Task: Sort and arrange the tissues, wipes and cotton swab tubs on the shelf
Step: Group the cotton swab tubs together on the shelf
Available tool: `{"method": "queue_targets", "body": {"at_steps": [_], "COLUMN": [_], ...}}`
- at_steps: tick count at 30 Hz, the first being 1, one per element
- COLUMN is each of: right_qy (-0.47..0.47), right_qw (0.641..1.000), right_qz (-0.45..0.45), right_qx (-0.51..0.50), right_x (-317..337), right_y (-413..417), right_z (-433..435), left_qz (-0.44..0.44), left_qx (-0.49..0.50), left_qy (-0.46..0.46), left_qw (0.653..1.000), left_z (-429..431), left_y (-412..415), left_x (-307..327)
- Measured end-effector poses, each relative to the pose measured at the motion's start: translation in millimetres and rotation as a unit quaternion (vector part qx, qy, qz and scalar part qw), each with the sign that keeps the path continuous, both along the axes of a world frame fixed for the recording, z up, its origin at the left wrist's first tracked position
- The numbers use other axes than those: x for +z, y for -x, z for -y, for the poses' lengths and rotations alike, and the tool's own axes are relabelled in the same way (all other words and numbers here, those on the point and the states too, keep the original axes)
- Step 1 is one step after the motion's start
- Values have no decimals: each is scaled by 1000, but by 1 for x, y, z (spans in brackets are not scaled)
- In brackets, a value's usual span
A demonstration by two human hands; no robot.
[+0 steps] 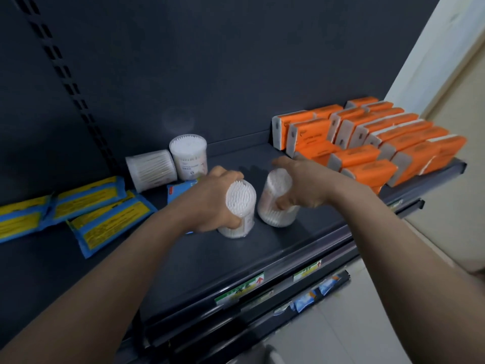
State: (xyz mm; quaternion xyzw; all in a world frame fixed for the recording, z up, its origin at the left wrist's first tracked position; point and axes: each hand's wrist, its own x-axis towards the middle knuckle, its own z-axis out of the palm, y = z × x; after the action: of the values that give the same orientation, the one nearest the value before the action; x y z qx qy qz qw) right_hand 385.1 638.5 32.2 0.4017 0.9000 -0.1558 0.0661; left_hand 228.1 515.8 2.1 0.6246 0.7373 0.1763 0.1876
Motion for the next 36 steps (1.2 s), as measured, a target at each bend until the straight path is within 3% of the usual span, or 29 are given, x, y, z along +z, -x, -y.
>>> {"method": "queue_targets", "body": {"at_steps": [8,12,17,21,26,36], "right_qy": [14,11,32,27,-26,37], "right_qw": [993,986,979,985,982,963], "right_qz": [4,6,3,20,33,41], "right_qx": [114,166,199,167,185,265], "right_x": [-4,-10,-15,-9,-5,4], "right_y": [14,26,33,38,42,50], "right_z": [-43,-64,-77,-80,-85,-84], "left_qz": [35,33,-24,-84,-18,19], "left_qx": [14,49,139,199,194,170], "left_qy": [66,53,65,57,23,36], "left_qw": [997,997,988,975,981,985], "left_z": [-19,-31,-37,-41,-46,-35], "left_y": [10,14,8,-1,-3,6], "left_x": [6,5,10,10,11,13]}}
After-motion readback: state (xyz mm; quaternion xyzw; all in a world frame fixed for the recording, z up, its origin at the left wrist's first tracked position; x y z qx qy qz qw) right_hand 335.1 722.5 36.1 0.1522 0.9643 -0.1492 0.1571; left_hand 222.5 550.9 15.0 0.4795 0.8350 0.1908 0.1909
